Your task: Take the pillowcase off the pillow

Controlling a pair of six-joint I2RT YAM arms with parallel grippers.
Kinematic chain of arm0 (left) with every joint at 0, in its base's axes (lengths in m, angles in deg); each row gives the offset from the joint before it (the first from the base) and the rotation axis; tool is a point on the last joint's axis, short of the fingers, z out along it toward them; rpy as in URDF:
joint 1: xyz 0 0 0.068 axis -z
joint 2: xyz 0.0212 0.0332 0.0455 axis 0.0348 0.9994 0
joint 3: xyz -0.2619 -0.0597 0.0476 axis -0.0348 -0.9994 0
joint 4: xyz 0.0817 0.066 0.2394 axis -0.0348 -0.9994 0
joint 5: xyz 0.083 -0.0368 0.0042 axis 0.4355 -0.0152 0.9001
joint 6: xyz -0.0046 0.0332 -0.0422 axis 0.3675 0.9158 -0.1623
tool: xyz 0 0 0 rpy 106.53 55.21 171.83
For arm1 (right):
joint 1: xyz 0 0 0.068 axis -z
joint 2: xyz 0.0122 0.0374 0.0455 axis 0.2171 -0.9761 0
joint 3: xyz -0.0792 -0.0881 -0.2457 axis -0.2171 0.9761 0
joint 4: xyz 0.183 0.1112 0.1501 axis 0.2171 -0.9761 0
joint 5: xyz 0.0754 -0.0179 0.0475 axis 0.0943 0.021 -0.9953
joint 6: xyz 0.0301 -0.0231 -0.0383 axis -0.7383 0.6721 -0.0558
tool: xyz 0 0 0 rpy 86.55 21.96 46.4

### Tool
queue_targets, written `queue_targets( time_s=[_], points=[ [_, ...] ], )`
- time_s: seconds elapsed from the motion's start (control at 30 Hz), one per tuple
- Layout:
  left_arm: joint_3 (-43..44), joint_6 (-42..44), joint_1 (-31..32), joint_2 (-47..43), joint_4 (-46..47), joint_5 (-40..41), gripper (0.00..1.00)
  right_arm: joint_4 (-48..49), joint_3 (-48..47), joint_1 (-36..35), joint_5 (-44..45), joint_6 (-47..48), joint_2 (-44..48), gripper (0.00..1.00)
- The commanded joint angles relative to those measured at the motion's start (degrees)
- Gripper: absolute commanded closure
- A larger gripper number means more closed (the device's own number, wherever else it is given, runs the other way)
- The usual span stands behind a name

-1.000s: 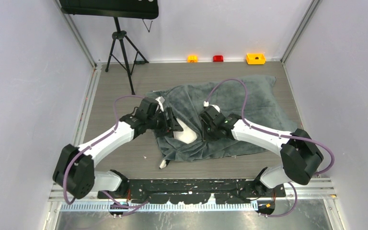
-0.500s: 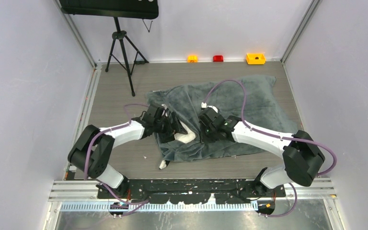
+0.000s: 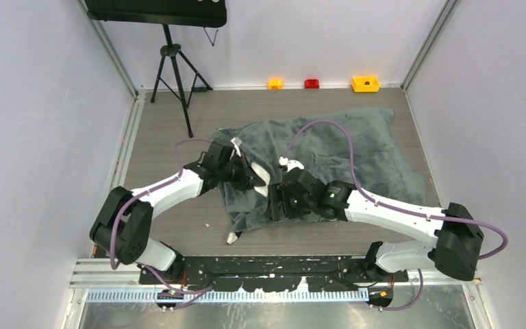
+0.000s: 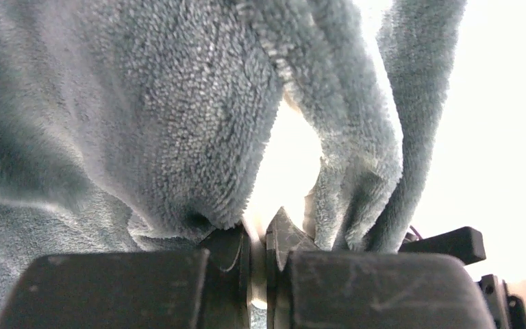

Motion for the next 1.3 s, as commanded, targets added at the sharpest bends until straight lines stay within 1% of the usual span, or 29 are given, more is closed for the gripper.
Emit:
queue_targets(
  time_s=[0.0, 0.1, 0.2, 0.33, 0.37, 0.4, 0.43, 0.5, 0.53, 0.63, 0.8, 0.9, 0.97, 1.07, 1.17, 1.23, 1.27],
  points=[
    [4.9, 1.0, 0.3, -4.8, -2.3, -0.4, 1.0, 1.4, -3.0, -3.3, 0.0, 1.5, 2.5, 0.2],
    [6.4, 0.7, 0.7, -6.1, -4.0, -0.4, 1.0, 0.9, -5.0, -5.1, 2.9, 1.7, 0.8, 0.19],
    [7.3, 0.1, 1.1, -7.5, -5.0, -0.1, 1.0, -1.0, -7.1, -5.4, 11.2, -0.7, -1.6, 0.19],
    [6.8, -1.6, 1.2, -9.8, -5.0, 0.9, 1.0, 3.0, -6.6, -5.4, 18.4, -4.0, -2.1, 0.19],
    [6.7, -1.8, 1.3, -10.3, -5.0, 1.1, 1.0, 4.0, -6.4, -5.5, 20.0, -5.1, -2.2, 0.2],
    [6.8, -2.1, 1.3, -10.7, -5.0, 1.1, 1.0, 4.4, -6.0, -5.5, 21.6, -6.2, -2.4, 0.23],
    [6.9, -2.2, 1.3, -11.0, -5.0, 1.2, 1.0, 4.5, -5.7, -5.4, 23.0, -7.1, -2.6, 0.3],
    [7.4, -2.3, 1.2, -11.4, -5.4, 1.5, 1.0, 4.2, -5.0, -5.4, 24.5, -8.1, -2.8, 0.65],
    [7.9, -2.0, 1.3, -11.5, -5.9, 1.7, 1.0, 4.0, -4.4, -5.4, 24.4, -8.3, -2.7, 0.75],
    [11.0, -0.3, 1.0, -11.0, -9.3, 3.0, 1.0, 3.2, -2.3, -5.5, 21.8, -8.0, -2.0, 0.83],
    [17.6, 1.5, -0.8, -8.9, -11.4, 2.7, 1.0, 1.3, 4.1, -5.4, 17.5, -9.3, 0.4, 0.91],
    [21.9, 2.5, -2.2, -7.4, -13.2, 2.7, 1.0, 0.7, 7.8, -5.3, 17.1, -11.1, 3.2, 0.96],
    [24.5, 2.8, -3.2, -6.5, -14.1, 1.8, 1.0, -0.5, 9.2, -5.3, 18.6, -12.5, 5.3, 0.99],
    [27.6, 3.3, -5.1, -5.7, -15.9, -0.1, 1.0, -5.8, 9.7, -4.0, 24.0, -14.9, 8.2, 1.0],
    [29.1, 4.5, -6.6, -6.3, -18.2, -0.5, 1.0, -11.5, 8.9, -0.2, 28.0, -15.8, 10.5, 1.0],
    [29.1, 5.4, -7.3, -7.2, -19.7, -0.3, 1.0, -13.7, 8.0, 2.7, 29.5, -14.3, 12.2, 0.99],
    [28.9, 5.7, -7.5, -7.7, -20.3, -0.2, 1.0, -13.8, 7.2, 3.6, 29.0, -11.8, 12.9, 0.94]
  ],
)
